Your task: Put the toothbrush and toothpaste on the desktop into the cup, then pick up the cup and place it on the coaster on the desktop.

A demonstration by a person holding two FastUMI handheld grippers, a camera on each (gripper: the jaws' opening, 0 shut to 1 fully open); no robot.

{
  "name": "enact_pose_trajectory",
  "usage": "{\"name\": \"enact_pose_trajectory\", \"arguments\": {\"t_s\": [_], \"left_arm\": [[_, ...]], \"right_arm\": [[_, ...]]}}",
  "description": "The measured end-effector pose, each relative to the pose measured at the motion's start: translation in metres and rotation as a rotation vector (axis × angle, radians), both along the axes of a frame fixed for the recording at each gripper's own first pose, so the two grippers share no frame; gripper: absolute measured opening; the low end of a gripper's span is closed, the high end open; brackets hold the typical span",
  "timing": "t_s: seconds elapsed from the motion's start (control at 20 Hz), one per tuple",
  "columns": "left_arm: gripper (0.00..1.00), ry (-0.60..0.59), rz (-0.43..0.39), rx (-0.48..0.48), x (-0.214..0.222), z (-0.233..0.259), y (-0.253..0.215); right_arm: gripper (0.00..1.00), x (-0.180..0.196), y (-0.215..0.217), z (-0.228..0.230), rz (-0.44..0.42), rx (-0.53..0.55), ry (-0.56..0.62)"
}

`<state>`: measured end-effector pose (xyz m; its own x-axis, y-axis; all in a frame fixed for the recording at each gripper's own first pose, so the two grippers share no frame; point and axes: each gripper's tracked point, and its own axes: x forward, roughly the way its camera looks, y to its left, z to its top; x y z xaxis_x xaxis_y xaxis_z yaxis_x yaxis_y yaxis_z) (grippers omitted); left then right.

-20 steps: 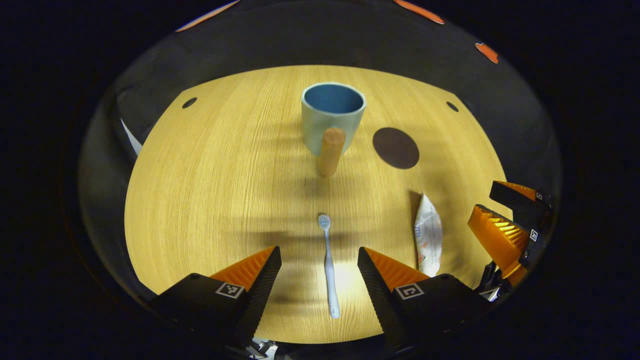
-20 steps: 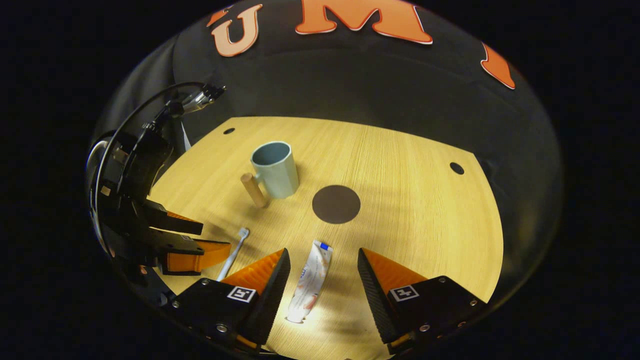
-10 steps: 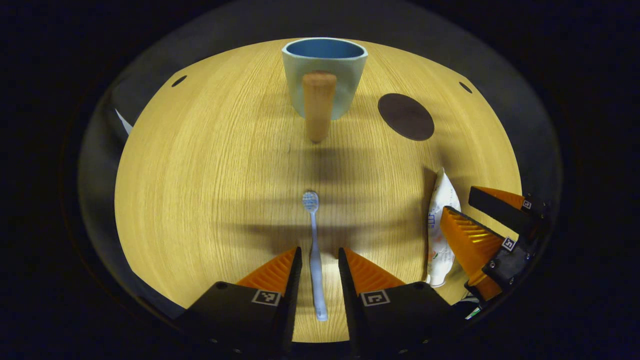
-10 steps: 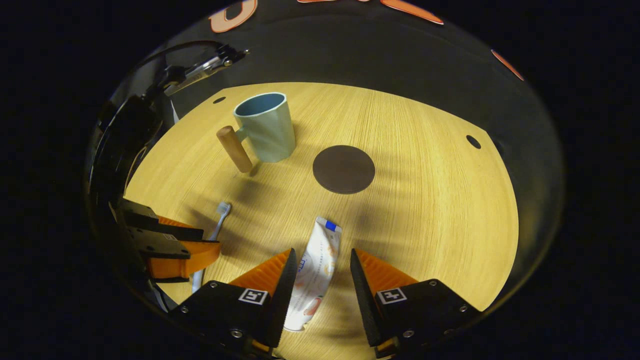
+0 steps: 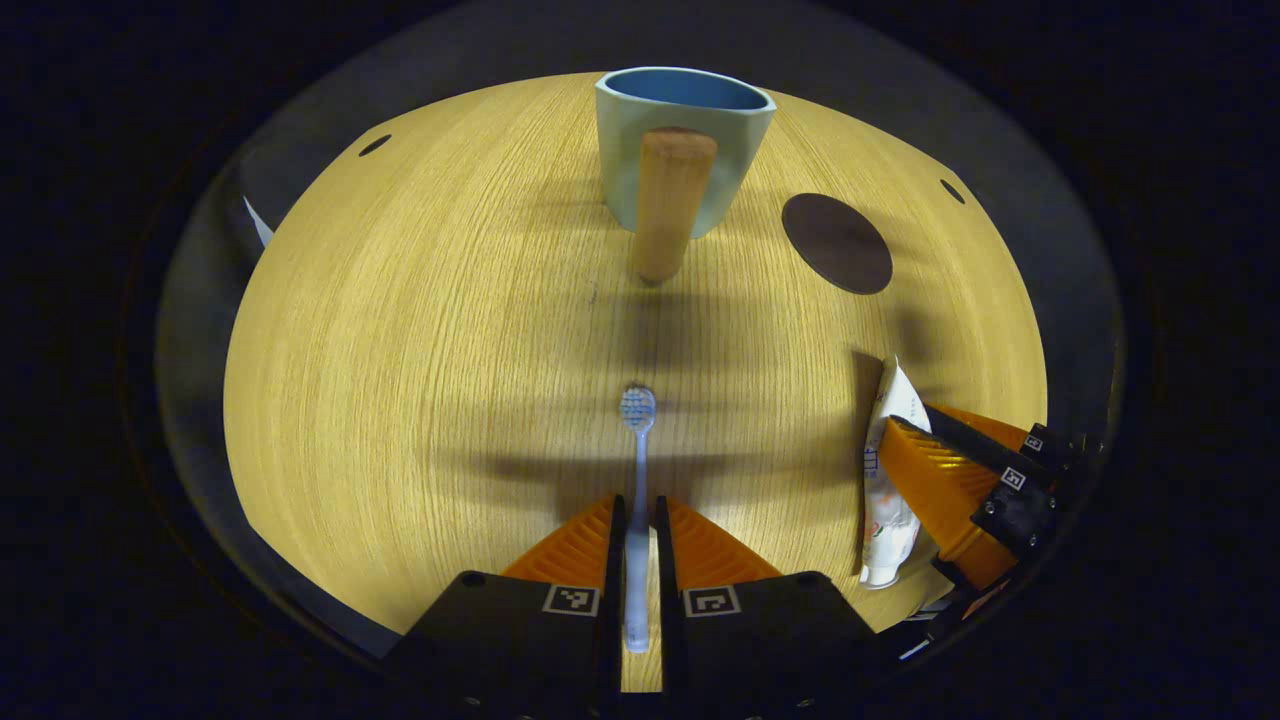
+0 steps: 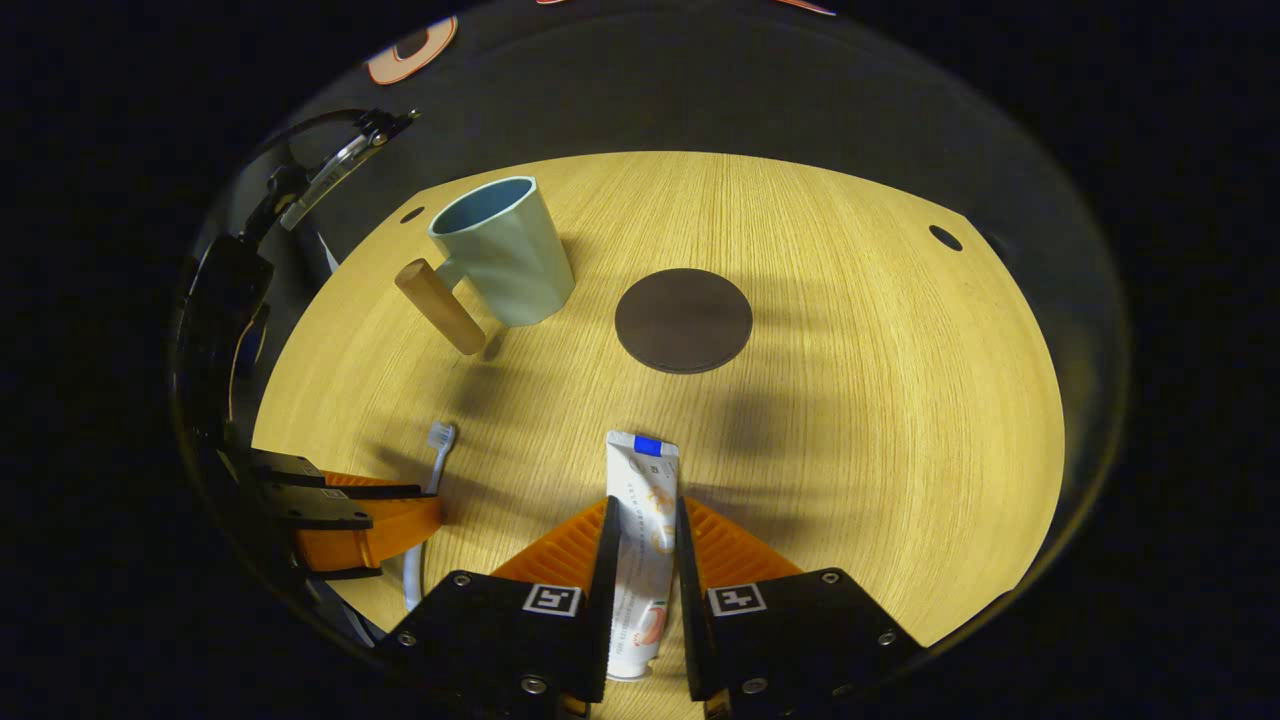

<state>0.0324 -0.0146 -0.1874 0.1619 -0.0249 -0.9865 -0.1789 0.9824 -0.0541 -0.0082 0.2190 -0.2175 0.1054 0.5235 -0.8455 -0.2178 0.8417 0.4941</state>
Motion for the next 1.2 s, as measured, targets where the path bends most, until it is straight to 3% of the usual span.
{"name": "enact_pose_trajectory", "arguments": {"t_s": [0.1, 0.5, 0.75, 1.2], "left_arm": [[0.09, -0.008, -0.005, -0.013, 0.001, 0.004, -0.001], [0.03, -0.071, -0.026, -0.084, 0.010, 0.005, -0.013], [0.03, -0.175, -0.085, -0.097, 0.027, 0.015, -0.007], [0.03, -0.311, -0.057, -0.127, 0.048, 0.008, -0.003]], "right_arm": [[0.28, 0.001, 0.001, 0.002, -0.008, 0.009, -0.002], [0.06, 0.000, 0.013, 0.011, 0.005, 0.060, -0.038], [0.04, -0.002, 0.011, 0.013, 0.034, 0.043, -0.089], [0.01, -0.004, 0.012, 0.014, 0.024, 0.083, -0.123]]}}
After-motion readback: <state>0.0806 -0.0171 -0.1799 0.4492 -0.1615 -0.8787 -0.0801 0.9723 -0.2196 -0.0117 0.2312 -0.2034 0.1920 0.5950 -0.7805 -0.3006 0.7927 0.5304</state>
